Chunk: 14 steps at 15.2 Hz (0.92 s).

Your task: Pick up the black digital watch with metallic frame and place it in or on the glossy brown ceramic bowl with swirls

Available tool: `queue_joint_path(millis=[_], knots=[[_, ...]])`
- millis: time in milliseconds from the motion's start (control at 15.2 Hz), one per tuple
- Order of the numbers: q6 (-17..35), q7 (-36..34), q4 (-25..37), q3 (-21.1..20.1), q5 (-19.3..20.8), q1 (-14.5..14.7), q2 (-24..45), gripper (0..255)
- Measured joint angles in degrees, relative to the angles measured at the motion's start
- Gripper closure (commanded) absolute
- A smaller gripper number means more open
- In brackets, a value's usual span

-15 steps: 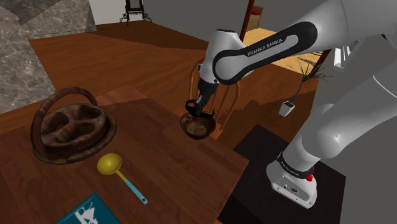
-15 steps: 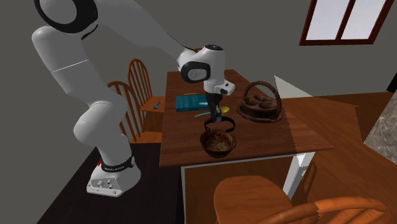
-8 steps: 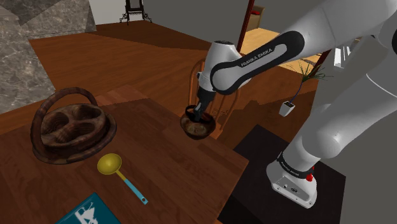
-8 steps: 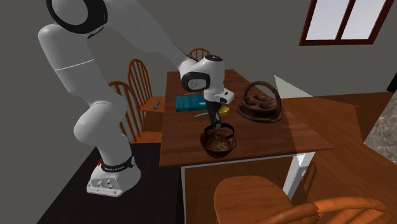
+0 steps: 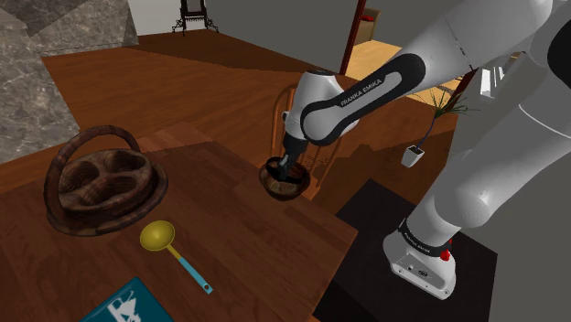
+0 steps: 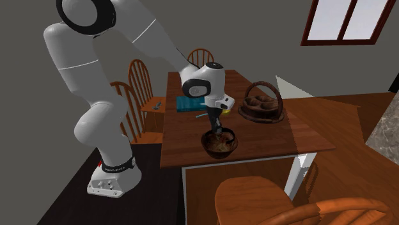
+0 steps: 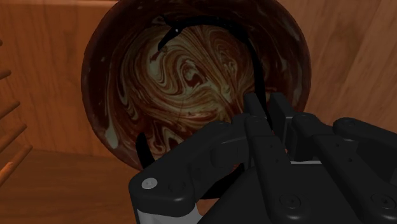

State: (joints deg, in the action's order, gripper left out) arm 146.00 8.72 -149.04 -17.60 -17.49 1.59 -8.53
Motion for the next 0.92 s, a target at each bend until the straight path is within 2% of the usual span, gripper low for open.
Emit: queue_joint_path(millis=[198, 264, 660, 924], knots=[[0.1, 0.0, 0.0, 0.0, 0.0, 0.0, 0.1, 255], [0.1, 0.0, 0.0, 0.0, 0.0, 0.0, 0.1, 0], [0.1, 0.0, 0.0, 0.0, 0.0, 0.0, 0.1, 0], [-6.9, 0.0, 1.4, 1.0, 0.2, -0.3, -5.6, 0]])
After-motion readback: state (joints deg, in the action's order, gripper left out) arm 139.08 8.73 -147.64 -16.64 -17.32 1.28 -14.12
